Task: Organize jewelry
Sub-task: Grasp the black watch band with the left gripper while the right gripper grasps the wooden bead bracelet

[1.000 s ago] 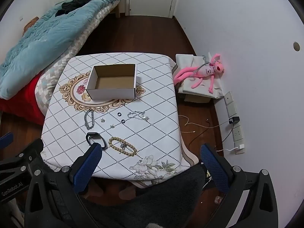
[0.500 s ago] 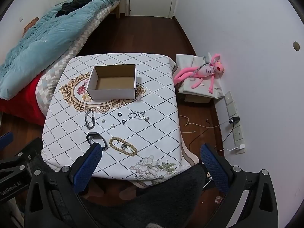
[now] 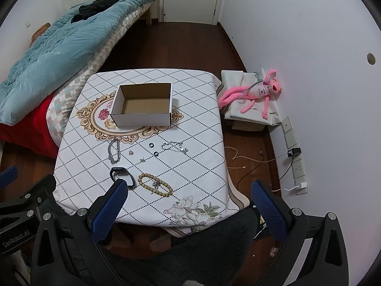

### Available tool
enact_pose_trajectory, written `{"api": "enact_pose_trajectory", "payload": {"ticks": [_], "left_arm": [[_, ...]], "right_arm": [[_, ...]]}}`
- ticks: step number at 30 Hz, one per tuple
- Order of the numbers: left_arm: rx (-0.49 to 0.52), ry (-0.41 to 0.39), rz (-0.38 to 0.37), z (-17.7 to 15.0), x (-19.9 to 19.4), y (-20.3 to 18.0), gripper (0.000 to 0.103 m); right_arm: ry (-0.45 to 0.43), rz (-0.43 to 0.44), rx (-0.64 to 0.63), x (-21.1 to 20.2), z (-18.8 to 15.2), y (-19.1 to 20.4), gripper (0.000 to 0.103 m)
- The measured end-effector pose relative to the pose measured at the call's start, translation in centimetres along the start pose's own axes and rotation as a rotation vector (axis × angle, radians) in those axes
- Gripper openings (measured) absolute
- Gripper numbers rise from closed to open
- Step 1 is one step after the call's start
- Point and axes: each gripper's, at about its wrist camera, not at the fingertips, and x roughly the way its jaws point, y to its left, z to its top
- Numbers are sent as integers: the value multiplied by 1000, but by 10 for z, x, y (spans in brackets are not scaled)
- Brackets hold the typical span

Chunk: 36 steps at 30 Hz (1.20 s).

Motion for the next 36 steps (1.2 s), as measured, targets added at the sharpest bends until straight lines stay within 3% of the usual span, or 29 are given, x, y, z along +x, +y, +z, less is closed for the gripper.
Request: {"api": "enact_pose_trajectory", "payload": {"ticks": [5, 9, 13, 19, 24, 28, 30, 36], "left_arm": [[1, -6, -8, 0, 0, -2, 103], [0, -40, 29, 9, 17, 0, 103], [-7, -45, 70, 20, 56, 9, 103], [8, 65, 84, 15, 133, 16, 103], [26, 179, 67, 1, 189, 16, 102], [21, 238, 27, -8, 221, 14, 88], [19, 255, 12, -10, 230, 12, 81], [22, 279, -5, -19, 254, 7, 80]], "right_arm": [[-6, -2, 1, 0, 1, 0, 103], [-22, 20, 33, 8, 4, -4, 103], [3, 12, 61, 41, 9, -9, 103], [120, 14, 85, 120, 3, -7, 103], [227, 22, 88, 182, -16, -4, 86], [286, 58, 118, 217, -31, -2, 79], [316, 79, 132, 233, -39, 0, 68], [362, 124, 131, 261, -56, 12, 51]]}}
